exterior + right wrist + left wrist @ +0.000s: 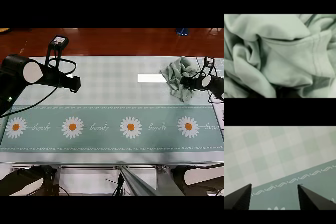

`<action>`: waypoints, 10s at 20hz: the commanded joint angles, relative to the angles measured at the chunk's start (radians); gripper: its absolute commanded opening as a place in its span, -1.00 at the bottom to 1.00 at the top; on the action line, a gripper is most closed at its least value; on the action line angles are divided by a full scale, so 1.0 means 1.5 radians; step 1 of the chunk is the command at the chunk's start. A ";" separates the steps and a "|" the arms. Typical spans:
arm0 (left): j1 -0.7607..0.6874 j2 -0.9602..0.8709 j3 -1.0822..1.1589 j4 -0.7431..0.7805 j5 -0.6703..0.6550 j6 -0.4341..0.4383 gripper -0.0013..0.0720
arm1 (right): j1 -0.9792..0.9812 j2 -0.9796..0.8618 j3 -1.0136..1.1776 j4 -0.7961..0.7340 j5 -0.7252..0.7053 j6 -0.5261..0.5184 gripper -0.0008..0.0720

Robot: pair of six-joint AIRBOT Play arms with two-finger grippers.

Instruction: Fold the shirts.

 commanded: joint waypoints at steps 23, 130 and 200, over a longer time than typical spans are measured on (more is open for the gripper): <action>0.000 0.150 0.441 -0.052 -0.329 0.000 0.43 | 0.300 0.737 0.010 0.239 0.268 -0.139 -0.91; 0.298 0.174 -0.274 -0.777 -0.114 0.371 -0.91 | 0.027 0.595 -0.222 0.741 0.375 -0.418 -0.91; 0.047 0.089 -0.534 -0.666 0.038 0.109 0.88 | 0.038 0.048 0.411 0.108 0.702 -0.187 -0.91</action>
